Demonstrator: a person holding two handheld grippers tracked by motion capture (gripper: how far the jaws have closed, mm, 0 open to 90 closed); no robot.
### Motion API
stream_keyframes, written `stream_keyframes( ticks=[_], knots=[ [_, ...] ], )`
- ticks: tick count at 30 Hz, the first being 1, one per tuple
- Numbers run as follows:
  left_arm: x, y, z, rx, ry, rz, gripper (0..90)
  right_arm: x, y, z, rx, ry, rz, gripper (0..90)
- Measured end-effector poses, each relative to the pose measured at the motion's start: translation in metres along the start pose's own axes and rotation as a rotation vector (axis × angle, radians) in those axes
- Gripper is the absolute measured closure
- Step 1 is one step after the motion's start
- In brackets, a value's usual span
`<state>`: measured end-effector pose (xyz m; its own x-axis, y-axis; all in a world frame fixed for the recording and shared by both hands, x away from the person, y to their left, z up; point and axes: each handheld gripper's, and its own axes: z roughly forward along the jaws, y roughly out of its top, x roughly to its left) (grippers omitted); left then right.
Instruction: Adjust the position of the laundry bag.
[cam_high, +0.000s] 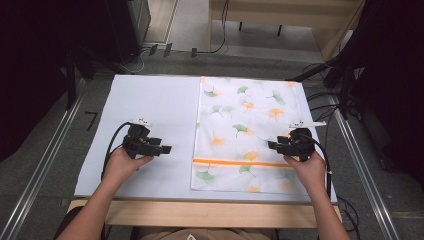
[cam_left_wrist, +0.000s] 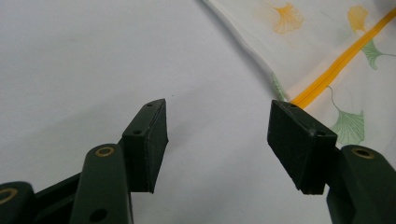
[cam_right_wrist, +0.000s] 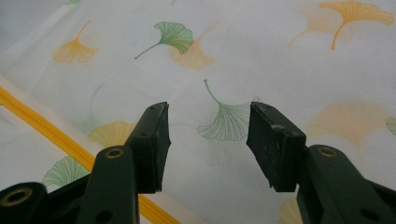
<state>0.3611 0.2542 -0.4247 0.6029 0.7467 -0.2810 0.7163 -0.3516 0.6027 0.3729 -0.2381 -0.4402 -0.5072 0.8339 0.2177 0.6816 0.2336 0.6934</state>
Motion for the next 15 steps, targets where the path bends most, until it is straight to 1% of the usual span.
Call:
stream_keyframes(
  ticks=[4,6,7,9,10,11,15],
  knots=[
    [-0.0011,-0.0003,-0.0001,-0.007,-0.001,0.009,38.9,0.0009,0.0,-0.0001,0.002,0.003,0.007,51.1],
    [-0.0012,-0.0006,-0.0003,-0.01,-0.003,-0.001,39.2,0.0008,0.0003,0.0005,0.006,0.016,0.009,51.5],
    [-0.0013,-0.0006,-0.001,-0.016,-0.003,-0.013,39.1,0.0007,0.0002,0.001,0.012,0.028,0.013,51.5],
    [-0.0011,-0.0005,-0.0018,-0.017,-0.005,-0.016,39.0,0.0005,0.0001,0.0011,0.012,0.033,0.012,51.6],
    [-0.0016,-0.0006,-0.0029,-0.027,0.002,-0.009,39.1,0.0006,-0.0001,0.0004,0.007,0.027,0.011,51.5],
    [-0.002,-0.0005,-0.003,-0.027,0.006,-0.007,39.5,0.0006,-0.0001,-0.0003,0.007,0.027,0.012,51.6],
    [-0.0028,0.0,-0.0014,-0.028,0.0,-0.012,39.6,-0.0004,-0.0005,-0.0012,0.002,0.022,0.013,51.4]
  ],
)
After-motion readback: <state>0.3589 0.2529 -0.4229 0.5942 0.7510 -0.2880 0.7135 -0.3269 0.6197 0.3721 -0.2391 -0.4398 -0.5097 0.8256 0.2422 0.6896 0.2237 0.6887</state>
